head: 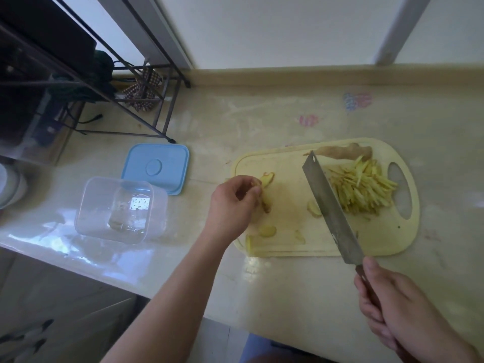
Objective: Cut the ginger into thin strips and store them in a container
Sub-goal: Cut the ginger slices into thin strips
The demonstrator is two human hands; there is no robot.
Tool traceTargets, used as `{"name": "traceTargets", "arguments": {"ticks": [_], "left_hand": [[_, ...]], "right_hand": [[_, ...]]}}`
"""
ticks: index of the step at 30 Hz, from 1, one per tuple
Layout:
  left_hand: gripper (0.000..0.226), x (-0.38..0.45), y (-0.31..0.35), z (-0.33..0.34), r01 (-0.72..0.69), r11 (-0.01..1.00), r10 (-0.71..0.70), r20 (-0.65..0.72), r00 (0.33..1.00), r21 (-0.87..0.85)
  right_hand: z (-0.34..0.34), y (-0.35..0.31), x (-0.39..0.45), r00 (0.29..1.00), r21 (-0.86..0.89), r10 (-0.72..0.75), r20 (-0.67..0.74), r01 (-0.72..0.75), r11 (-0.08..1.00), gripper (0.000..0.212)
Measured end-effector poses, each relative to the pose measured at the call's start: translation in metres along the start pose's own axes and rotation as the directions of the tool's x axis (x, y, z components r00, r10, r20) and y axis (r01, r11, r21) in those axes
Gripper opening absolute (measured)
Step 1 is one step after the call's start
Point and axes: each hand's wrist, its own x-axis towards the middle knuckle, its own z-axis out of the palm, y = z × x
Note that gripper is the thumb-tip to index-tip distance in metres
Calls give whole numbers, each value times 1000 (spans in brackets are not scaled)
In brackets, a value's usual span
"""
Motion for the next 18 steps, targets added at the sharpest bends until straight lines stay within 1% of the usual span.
{"name": "traceTargets", "arguments": {"ticks": [3,5,6,7,8,10,11,12,13,14,16,17,18], "left_hand": [[16,3,-4,-2,-67,998,67,-46,997,0],[16,3,-11,-5,-179,982,183,-89,979,61],[17,3,-16,-6,-250,962,260,-87,962,111],[18,2,-21,-8,-325,932,337,-58,940,159],[19,1,-26,-9,-407,892,415,2,910,198],[23,-3,-34,-11,-580,781,560,150,815,234],[28,-6,-37,-13,-631,738,602,188,776,241],[34,-9,-40,-15,-649,718,625,177,760,252],[37,-11,-44,-17,-641,719,636,118,762,268],[37,-15,-49,-19,-605,740,628,18,778,293],[23,-26,-59,-23,-461,813,547,-199,813,355],[21,-33,-64,-24,-376,842,490,-258,832,387],[27,-41,-68,-22,-313,850,445,-263,856,423]], "right_hand": [[0,0,0,1000,7,2,9,-2,1000,103],[1,0,0,1000,5,1,13,-1,1000,104],[1,0,0,1000,1,-1,13,1,1000,106],[1,0,0,1000,-5,-3,12,3,1000,108],[0,0,0,1000,-10,-4,10,4,1000,111],[-1,-1,0,1000,-17,-6,2,6,1000,114],[-1,-1,0,1000,-18,-5,1,5,1000,114],[-2,-1,0,1000,-18,-4,0,4,1000,113],[-2,0,0,1000,-17,-2,0,2,1000,112],[-2,0,0,1000,-15,1,-2,-1,1000,111],[-2,2,1,1000,-12,11,-8,-11,1000,111],[-2,2,2,1000,-12,15,-11,-16,1000,112],[-2,3,2,1000,-12,18,-13,-18,1000,114]]}}
